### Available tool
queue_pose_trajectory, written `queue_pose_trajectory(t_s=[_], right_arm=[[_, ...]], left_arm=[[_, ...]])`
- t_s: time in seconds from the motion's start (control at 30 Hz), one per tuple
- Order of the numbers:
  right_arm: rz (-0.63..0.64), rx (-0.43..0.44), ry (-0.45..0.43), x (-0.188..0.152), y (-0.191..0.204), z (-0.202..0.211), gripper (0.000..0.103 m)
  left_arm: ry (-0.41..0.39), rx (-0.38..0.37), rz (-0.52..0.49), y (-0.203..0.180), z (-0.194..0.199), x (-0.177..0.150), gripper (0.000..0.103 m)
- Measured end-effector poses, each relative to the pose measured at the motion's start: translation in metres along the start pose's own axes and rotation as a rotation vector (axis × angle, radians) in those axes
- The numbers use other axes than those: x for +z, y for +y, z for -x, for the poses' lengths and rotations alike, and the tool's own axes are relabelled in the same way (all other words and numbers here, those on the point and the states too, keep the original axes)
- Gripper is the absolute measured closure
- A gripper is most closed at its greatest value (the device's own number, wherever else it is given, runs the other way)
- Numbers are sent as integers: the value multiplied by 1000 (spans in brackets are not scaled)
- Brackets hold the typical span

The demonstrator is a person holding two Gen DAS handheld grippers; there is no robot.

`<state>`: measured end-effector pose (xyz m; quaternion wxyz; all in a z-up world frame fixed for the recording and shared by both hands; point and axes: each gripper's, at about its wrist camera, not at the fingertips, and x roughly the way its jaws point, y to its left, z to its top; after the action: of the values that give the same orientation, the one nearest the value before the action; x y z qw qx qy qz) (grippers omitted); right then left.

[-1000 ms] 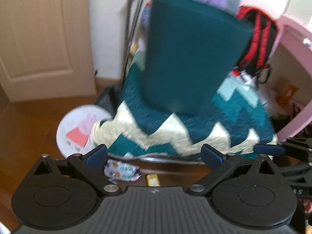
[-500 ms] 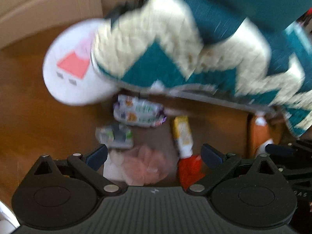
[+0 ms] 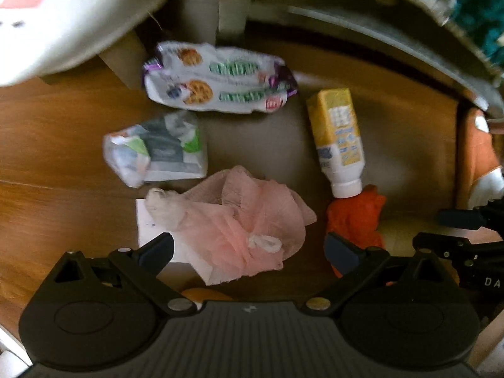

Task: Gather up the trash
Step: 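Lower both tools toward the remaining trash on the floor, then close the left tool on the pink mesh bag while the right tool grasps the red plastic bag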

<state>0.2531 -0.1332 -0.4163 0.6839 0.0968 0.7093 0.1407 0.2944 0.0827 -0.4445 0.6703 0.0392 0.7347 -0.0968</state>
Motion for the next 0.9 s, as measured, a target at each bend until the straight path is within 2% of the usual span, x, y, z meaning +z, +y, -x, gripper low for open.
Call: queue_pose_trajectory(t_s=[0.23, 0.47, 0.53, 0.7, 0.9], right_arm=[[-43, -18, 80, 6, -5, -59, 54], [-48, -65, 152, 10, -9, -102, 55], [-54, -77, 167, 12, -12, -111, 54], [-47, -91, 175, 16, -15, -122, 53], [54, -142, 154, 13, -4, -126, 58]], left_arm=[[57, 26, -21, -5, -60, -1, 1], [77, 33, -19, -4, -93, -4, 2], [75, 28, -19, -4, -97, -4, 8], [80, 26, -22, -8, -104, -3, 36], [56, 15, -11, -8, -103, -3, 60]])
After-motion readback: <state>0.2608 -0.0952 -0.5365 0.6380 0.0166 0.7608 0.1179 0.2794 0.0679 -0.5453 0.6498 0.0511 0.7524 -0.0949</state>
